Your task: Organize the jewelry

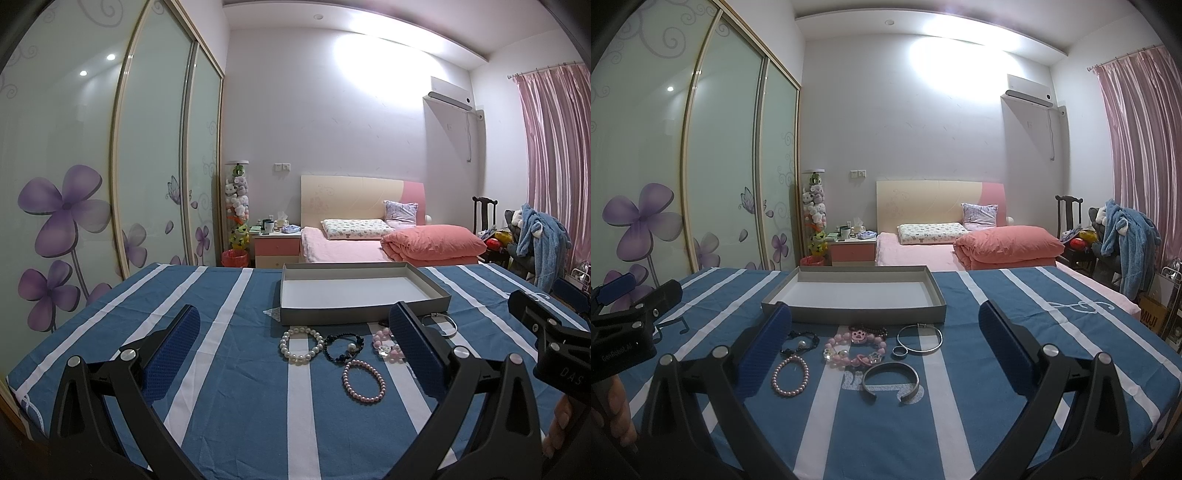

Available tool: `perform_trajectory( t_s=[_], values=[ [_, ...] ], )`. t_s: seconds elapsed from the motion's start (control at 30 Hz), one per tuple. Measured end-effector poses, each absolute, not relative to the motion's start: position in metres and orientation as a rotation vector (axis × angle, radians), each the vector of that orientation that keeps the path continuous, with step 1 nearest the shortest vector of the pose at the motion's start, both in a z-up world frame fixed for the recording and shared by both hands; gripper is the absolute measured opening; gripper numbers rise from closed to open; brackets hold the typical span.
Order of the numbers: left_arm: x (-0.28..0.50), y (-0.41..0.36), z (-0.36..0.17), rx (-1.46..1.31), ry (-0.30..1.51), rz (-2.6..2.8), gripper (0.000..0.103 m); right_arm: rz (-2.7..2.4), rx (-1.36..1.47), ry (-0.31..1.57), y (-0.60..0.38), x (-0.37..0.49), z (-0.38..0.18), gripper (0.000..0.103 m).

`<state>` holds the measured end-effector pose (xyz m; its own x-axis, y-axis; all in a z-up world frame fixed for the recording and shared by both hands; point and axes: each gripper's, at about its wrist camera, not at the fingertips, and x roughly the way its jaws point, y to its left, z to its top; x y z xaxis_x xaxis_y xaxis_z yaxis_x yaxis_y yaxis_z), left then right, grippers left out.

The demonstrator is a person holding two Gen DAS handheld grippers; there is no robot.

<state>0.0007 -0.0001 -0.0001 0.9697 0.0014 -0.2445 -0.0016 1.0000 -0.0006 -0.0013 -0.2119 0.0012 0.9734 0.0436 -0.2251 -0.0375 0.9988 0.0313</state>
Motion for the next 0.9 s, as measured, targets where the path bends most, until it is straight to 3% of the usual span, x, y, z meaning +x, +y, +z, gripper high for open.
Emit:
perform_trajectory(
  t_s=[0.9],
  values=[
    [0.0018,0.0000,-0.0008,-0.001,0.258,0.003,0.101,0.032,0.019,0.250,-0.2079,0.0026,-0.0029,0.099]
  ],
)
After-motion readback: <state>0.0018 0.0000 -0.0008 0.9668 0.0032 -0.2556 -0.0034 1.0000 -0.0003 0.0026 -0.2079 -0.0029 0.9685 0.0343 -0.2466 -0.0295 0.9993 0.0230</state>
